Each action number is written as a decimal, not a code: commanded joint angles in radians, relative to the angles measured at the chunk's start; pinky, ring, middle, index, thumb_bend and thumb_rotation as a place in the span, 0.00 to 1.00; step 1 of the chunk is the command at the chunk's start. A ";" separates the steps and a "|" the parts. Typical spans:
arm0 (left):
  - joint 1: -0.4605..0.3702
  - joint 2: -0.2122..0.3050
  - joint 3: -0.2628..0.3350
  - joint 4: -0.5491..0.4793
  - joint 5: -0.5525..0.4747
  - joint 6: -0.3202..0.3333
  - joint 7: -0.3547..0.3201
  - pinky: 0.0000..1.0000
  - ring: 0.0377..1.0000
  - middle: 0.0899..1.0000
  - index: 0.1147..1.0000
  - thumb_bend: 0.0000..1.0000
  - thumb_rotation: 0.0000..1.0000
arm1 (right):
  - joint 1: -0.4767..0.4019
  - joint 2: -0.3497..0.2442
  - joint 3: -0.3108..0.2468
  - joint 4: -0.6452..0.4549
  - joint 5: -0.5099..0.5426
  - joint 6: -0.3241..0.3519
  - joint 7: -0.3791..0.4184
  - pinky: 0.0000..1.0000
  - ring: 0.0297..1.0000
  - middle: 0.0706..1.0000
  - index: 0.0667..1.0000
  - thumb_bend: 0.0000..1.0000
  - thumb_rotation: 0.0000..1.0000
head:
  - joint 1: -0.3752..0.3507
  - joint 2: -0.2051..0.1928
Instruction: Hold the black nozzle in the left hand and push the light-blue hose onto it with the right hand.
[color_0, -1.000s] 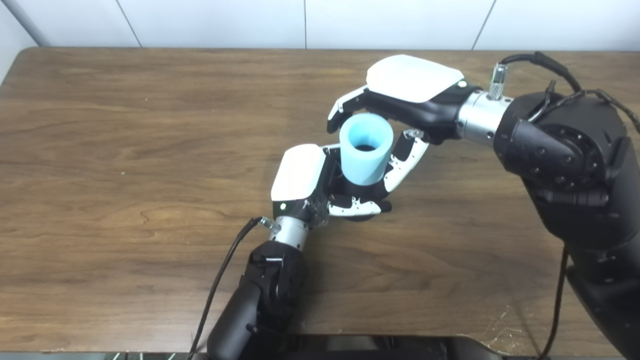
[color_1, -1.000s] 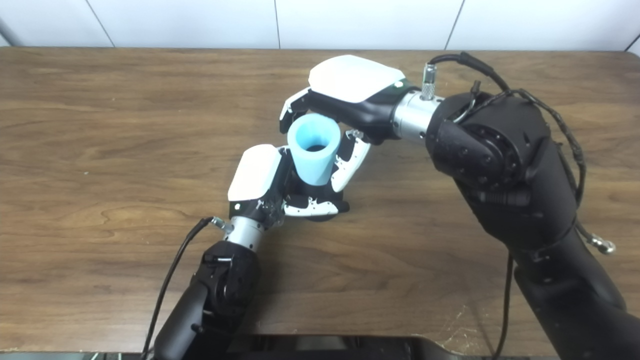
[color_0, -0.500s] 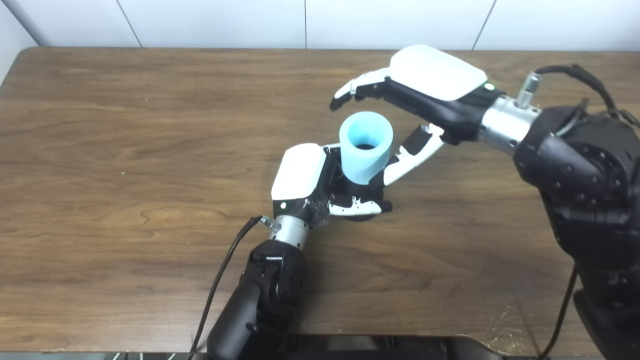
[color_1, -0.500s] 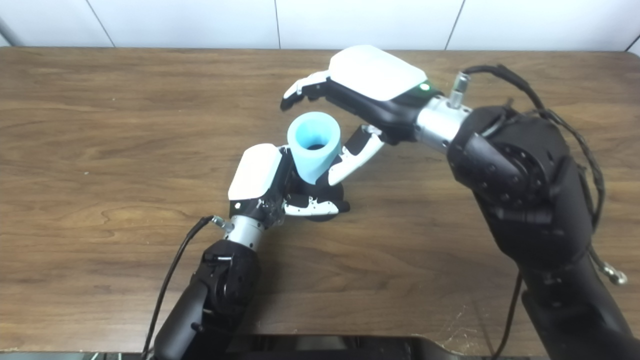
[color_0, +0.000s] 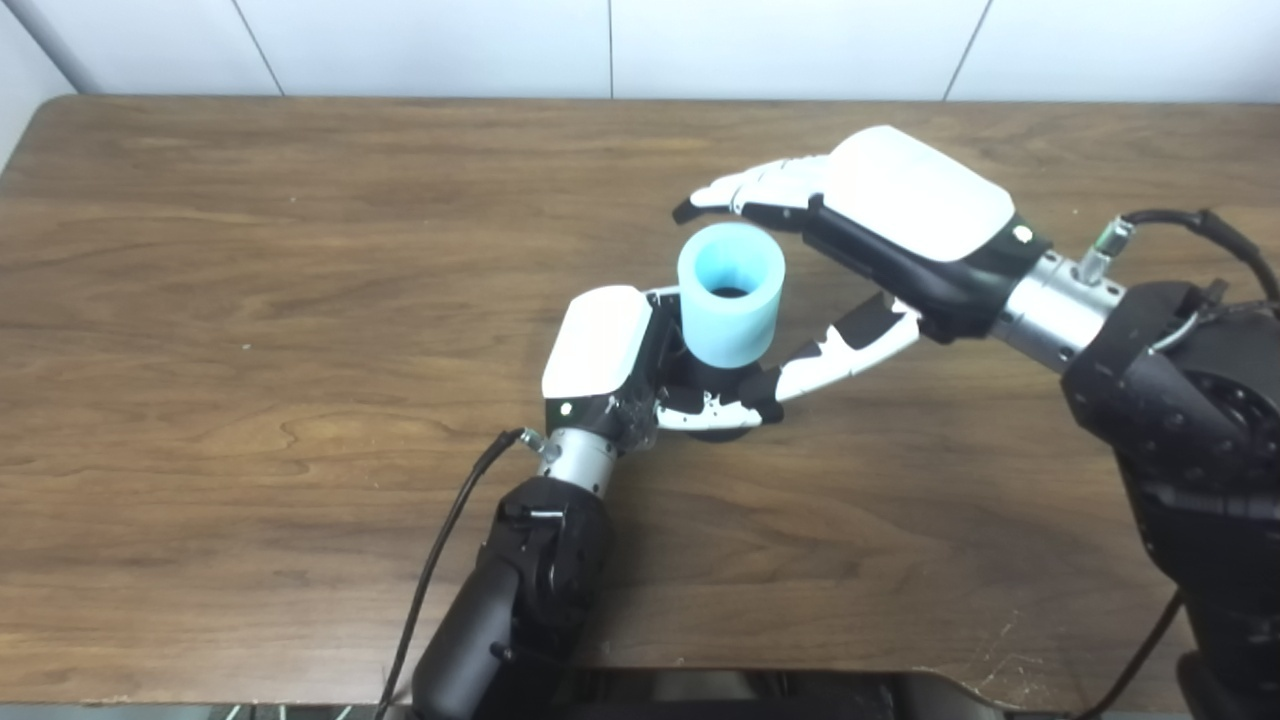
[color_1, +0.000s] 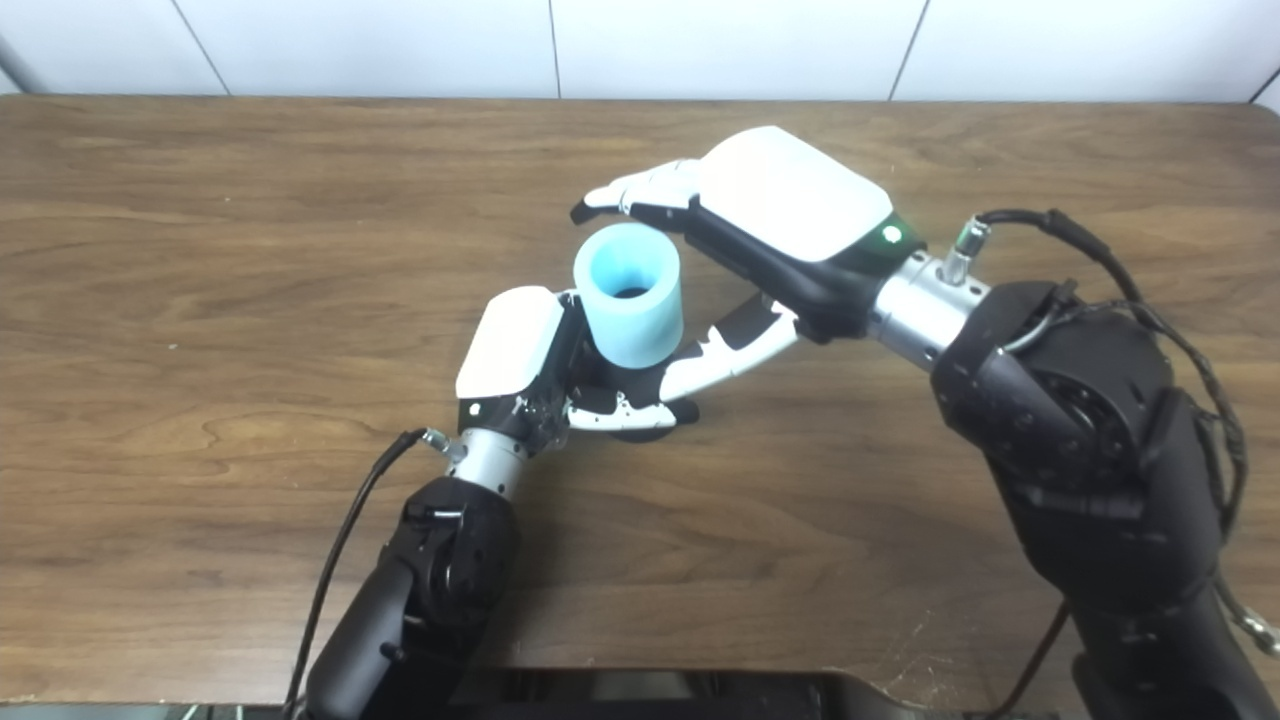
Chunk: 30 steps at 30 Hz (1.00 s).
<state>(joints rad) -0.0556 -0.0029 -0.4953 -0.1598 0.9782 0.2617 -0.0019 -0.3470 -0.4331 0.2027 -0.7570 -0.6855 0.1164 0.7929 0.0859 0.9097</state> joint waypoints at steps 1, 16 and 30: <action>0.038 0.013 -0.003 0.037 -0.015 0.036 -0.063 0.48 0.50 0.46 0.41 0.52 0.00 | 0.005 -0.018 -0.015 -0.040 -0.004 -0.050 -0.045 0.80 0.86 0.87 0.82 0.63 0.66 | -0.001 0.001; 0.034 0.021 -0.010 0.052 -0.008 0.034 -0.064 0.48 0.50 0.45 0.41 0.52 0.00 | 0.073 0.012 -0.035 -0.051 -0.012 -0.208 -0.150 0.90 0.93 0.91 0.82 0.57 0.72 | -0.008 -0.006; 0.032 0.021 -0.014 0.043 -0.003 0.058 -0.100 0.49 0.51 0.46 0.42 0.52 0.00 | 0.126 0.016 -0.021 -0.026 -0.049 -0.302 -0.156 0.88 0.88 0.86 0.81 0.59 0.67 | -0.006 -0.003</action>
<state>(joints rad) -0.0600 0.0059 -0.5003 -0.1598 0.9820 0.2639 -0.0120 -0.2074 -0.4147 0.1893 -0.7753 -0.7338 -0.1674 0.6683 0.0782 0.9050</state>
